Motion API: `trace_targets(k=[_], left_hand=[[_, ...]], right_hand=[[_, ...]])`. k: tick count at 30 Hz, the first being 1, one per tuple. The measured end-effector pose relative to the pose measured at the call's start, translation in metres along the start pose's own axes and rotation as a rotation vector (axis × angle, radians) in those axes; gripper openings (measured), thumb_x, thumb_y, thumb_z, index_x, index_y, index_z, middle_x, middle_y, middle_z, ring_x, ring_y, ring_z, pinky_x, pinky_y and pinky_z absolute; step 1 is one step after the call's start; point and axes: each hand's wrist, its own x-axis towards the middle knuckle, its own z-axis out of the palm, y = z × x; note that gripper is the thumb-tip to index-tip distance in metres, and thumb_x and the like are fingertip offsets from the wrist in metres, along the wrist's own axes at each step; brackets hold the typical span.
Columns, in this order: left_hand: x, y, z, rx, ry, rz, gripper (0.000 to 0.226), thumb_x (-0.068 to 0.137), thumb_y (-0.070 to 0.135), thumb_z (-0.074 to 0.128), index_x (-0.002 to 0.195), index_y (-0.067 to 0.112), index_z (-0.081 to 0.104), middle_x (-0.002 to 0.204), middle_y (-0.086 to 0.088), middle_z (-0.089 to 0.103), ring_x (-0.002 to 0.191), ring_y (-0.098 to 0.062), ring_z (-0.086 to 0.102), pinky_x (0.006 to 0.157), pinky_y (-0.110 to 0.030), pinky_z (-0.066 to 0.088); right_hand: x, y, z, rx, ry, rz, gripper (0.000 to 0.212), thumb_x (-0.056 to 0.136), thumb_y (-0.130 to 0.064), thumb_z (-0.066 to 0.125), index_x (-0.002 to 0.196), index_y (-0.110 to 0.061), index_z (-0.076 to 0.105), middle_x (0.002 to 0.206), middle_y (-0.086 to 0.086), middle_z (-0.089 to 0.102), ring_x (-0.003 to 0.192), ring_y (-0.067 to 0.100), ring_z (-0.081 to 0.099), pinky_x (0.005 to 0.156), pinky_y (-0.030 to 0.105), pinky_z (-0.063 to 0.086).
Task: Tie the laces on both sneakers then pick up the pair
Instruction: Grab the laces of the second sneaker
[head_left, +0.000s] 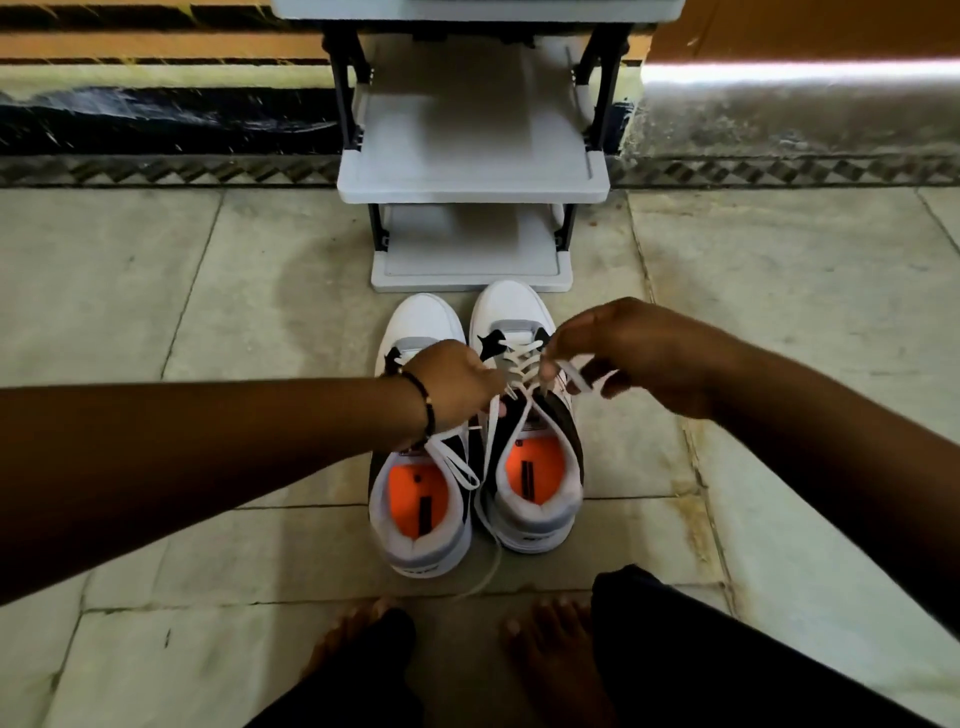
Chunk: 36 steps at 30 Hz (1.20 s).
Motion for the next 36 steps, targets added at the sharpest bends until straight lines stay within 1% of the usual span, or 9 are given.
trace_targets(k=[4,7,12,15,20,24,28,33,36], left_hand=[[0.009,0.014,-0.022,-0.349,-0.174,-0.161,0.022,0.087,0.009,0.052,0.065,0.008,0.056,0.038,0.005,0.057,0.044,-0.006,0.057,0.054,-0.016,0.051],[0.012,0.026,-0.048,-0.431,-0.018,-0.113,0.012,0.088,0.013,0.054,0.078,0.009,0.058,0.035,0.006,0.054,0.060,-0.012,0.058,0.048,-0.013,0.053],[0.034,0.017,-0.074,-0.290,0.368,-0.027,0.008,0.083,0.015,0.056,0.080,0.009,0.061,0.077,-0.009,0.056,0.068,-0.021,0.050,0.068,-0.028,0.044],[0.036,0.009,-0.065,-0.238,0.388,-0.130,0.011,0.088,0.017,0.052,0.083,0.010,0.060,0.093,-0.011,0.054,0.068,-0.018,0.050,0.062,-0.026,0.039],[0.027,0.007,-0.027,-0.280,0.086,-0.283,0.029,0.095,0.016,0.038,0.067,0.012,0.047,0.077,-0.006,0.054,0.059,-0.014,0.044,0.055,-0.022,0.034],[0.025,0.007,-0.004,-0.206,-0.199,-0.286,0.030,0.093,0.039,0.041,0.074,0.019,0.051,0.073,0.005,0.055,0.058,-0.009,0.041,0.053,-0.023,0.033],[0.026,0.016,-0.002,-0.132,-0.210,-0.161,0.016,0.090,0.028,0.050,0.084,0.015,0.057,0.072,0.003,0.052,0.061,-0.010,0.041,0.053,-0.020,0.031],[0.022,0.009,0.001,-0.262,-0.057,-0.027,0.026,0.093,0.007,0.044,0.108,-0.005,0.061,0.104,0.002,0.060,0.095,-0.007,0.051,0.056,0.002,0.040],[0.013,0.003,0.001,-0.336,0.064,0.092,0.021,0.092,0.007,0.047,0.101,0.003,0.065,0.105,-0.001,0.064,0.098,-0.011,0.056,0.075,-0.006,0.041]], right_hand=[[0.004,0.003,-0.017,0.320,-0.159,0.128,0.018,0.088,-0.021,0.048,0.082,-0.018,0.065,0.078,-0.002,0.071,0.082,0.018,0.066,0.073,0.031,0.042],[0.001,-0.002,-0.035,0.356,-0.027,0.078,0.022,0.091,-0.022,0.045,0.082,-0.021,0.065,0.059,-0.009,0.063,0.075,0.015,0.063,0.072,0.035,0.039],[0.006,-0.005,-0.061,-0.037,0.430,-0.046,0.017,0.088,-0.018,0.058,0.103,-0.016,0.067,0.101,0.001,0.068,0.091,0.016,0.060,0.078,0.029,0.040],[0.011,0.006,-0.054,-0.469,0.699,-0.158,0.030,0.086,-0.020,0.062,0.115,-0.014,0.062,0.122,0.008,0.062,0.105,0.021,0.058,0.089,0.028,0.041],[0.016,0.022,-0.013,-0.345,0.274,-0.007,0.019,0.086,-0.020,0.061,0.087,-0.004,0.071,0.089,0.015,0.073,0.071,0.024,0.067,0.066,0.029,0.054],[0.016,0.032,0.000,-0.194,0.106,0.199,0.032,0.088,-0.026,0.060,0.089,0.005,0.068,0.083,0.014,0.069,0.060,0.025,0.063,0.055,0.029,0.053],[0.014,0.035,0.000,-0.070,0.026,0.311,0.039,0.087,-0.032,0.060,0.096,0.006,0.066,0.088,0.014,0.066,0.063,0.024,0.060,0.055,0.030,0.050],[0.022,0.035,0.005,0.094,0.102,0.262,0.023,0.085,-0.021,0.064,0.100,-0.004,0.067,0.091,0.007,0.062,0.072,0.018,0.053,0.058,0.029,0.046],[0.026,0.035,0.008,0.267,0.076,0.202,0.011,0.085,-0.013,0.062,0.095,-0.011,0.067,0.086,0.005,0.062,0.070,0.015,0.052,0.057,0.027,0.043]])
